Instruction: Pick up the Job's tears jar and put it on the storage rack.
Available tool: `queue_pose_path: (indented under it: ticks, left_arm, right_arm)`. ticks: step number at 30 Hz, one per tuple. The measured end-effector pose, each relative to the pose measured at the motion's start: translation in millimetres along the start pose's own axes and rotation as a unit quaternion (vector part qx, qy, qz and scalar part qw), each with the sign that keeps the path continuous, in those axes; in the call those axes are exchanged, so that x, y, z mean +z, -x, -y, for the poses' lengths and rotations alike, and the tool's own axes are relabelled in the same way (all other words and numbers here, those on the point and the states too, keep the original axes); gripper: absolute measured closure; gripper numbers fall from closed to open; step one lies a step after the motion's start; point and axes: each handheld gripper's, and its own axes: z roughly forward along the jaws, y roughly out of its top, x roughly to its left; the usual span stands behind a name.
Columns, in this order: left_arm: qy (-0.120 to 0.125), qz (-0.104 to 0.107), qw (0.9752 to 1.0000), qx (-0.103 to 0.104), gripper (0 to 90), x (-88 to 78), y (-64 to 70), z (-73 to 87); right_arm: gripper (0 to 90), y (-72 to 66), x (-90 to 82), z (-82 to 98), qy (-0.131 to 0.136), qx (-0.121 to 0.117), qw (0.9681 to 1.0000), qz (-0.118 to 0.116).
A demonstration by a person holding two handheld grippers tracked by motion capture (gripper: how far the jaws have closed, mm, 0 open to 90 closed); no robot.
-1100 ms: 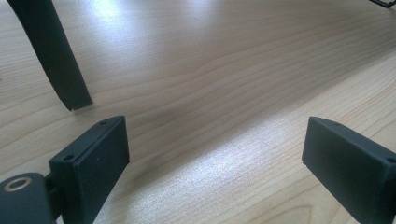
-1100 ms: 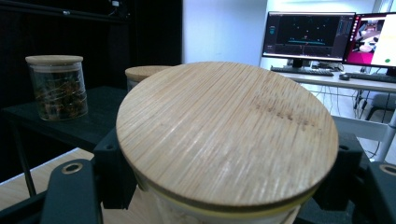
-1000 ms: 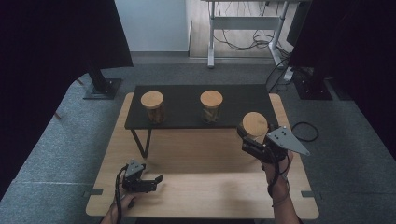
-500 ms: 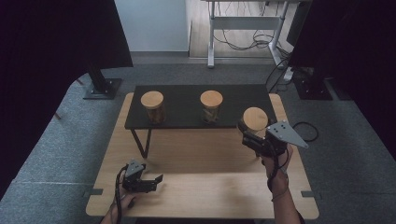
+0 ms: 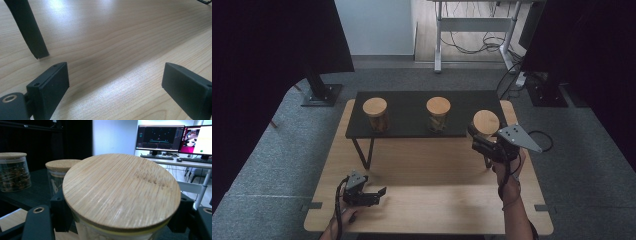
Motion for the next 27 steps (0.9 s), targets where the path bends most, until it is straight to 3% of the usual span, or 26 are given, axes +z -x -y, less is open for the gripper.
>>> queue_pose_path:
  ticks: [27]
  left_arm:
    - [-0.004,-0.003,1.0000,-0.001,7.2,0.4,-0.1,-0.3]
  right_arm:
    - [24.8,16.9,28.5,0.8,-0.016,0.006,0.9997,0.019]
